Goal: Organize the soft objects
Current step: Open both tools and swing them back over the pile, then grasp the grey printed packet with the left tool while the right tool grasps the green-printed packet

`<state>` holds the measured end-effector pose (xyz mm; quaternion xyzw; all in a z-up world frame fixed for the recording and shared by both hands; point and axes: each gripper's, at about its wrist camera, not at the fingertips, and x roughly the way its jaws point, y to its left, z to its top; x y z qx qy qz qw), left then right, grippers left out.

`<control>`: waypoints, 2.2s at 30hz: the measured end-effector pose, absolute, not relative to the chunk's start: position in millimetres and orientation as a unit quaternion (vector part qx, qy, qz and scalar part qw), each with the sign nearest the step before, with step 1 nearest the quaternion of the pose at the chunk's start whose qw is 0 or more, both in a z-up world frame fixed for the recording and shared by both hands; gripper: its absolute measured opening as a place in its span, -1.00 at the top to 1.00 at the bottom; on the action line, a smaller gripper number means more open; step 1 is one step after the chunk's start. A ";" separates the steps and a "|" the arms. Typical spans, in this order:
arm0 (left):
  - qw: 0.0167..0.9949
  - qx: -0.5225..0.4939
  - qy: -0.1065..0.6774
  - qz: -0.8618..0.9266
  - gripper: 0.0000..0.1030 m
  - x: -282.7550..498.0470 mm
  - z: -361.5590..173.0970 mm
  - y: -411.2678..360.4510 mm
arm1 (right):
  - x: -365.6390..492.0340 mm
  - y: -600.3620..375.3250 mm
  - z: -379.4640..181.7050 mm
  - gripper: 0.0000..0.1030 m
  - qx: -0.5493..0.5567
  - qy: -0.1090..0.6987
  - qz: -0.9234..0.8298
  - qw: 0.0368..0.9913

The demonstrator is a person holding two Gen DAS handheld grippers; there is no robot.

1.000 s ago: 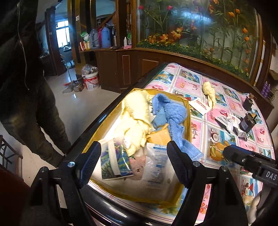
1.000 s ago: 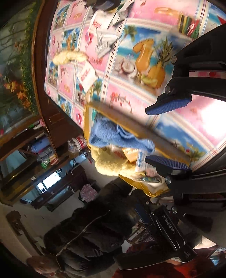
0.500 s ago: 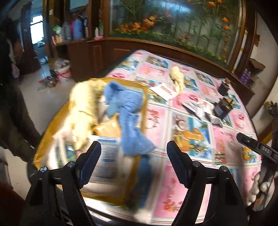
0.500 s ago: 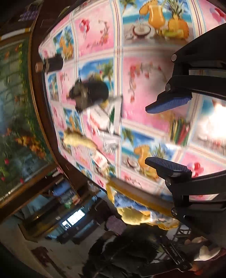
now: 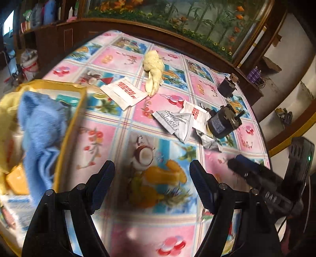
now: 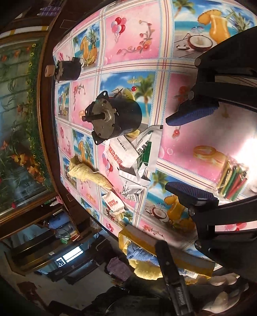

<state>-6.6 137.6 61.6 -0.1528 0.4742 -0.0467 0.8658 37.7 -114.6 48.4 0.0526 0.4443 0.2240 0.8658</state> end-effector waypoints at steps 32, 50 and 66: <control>0.873 -0.085 0.472 -0.083 -0.48 90.0 22.6 73.4 | 85.4 -75.6 20.4 -0.36 -0.014 0.439 0.240 0.866; 0.873 -0.157 0.454 -0.086 -0.24 37.0 38.3 112.9 | 59.4 -84.7 31.9 0.41 -0.009 0.432 0.263 0.863; 0.865 -0.174 0.463 -0.080 -0.24 20.2 24.4 117.5 | 62.8 -83.7 25.5 0.38 -0.006 0.439 0.263 0.859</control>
